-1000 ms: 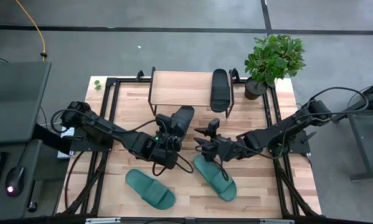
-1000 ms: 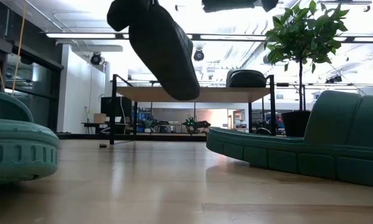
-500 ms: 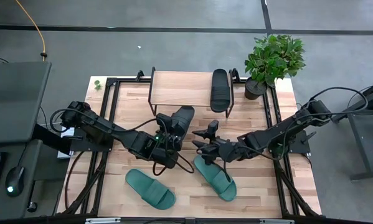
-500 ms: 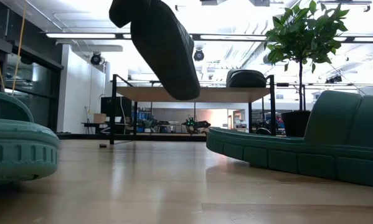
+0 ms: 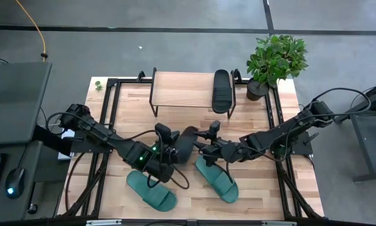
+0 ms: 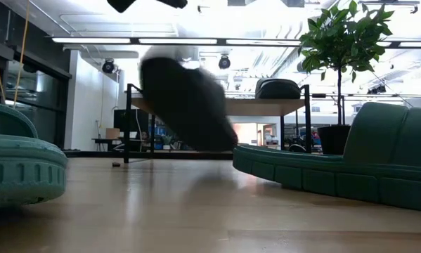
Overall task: Pick and place slides into the shelf
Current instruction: Put the black slipper on the shelf
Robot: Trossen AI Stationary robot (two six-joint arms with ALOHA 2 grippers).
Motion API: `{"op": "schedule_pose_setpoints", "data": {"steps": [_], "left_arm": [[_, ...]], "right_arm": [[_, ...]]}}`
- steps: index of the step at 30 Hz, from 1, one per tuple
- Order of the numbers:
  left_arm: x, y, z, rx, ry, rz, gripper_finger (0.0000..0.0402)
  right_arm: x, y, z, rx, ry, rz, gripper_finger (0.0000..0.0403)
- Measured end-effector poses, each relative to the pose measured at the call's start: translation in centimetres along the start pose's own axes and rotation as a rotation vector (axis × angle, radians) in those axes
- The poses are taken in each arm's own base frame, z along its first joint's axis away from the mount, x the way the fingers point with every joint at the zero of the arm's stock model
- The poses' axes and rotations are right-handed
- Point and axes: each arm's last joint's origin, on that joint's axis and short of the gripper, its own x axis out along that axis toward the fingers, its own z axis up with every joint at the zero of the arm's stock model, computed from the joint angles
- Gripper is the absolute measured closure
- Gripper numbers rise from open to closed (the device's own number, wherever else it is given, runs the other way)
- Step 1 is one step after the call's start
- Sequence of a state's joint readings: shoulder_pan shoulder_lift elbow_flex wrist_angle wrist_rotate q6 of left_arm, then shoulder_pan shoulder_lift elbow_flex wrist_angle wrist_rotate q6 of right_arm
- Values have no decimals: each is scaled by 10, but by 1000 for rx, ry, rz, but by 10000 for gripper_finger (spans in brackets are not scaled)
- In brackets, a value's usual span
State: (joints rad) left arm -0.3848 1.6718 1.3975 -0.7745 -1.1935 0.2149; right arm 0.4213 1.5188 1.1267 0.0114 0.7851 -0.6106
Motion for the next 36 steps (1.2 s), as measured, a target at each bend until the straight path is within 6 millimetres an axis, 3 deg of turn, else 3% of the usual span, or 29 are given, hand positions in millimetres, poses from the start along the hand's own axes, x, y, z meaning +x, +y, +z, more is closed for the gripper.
{"op": "schedule_pose_setpoints", "data": {"steps": [10,17,24,36], "left_arm": [[-1,0,0,18,2,12,371],[-2,-10,-8,-42,16,-268,371],[-6,-33,-23,-31,69,-494,371],[-39,-76,-42,44,29,-616,359]], "right_arm": [[-4,4,4,-17,-26,16,205],[-4,3,4,-3,-28,13,205],[-4,3,4,6,-27,13,205],[-4,3,4,6,-26,12,205]]}}
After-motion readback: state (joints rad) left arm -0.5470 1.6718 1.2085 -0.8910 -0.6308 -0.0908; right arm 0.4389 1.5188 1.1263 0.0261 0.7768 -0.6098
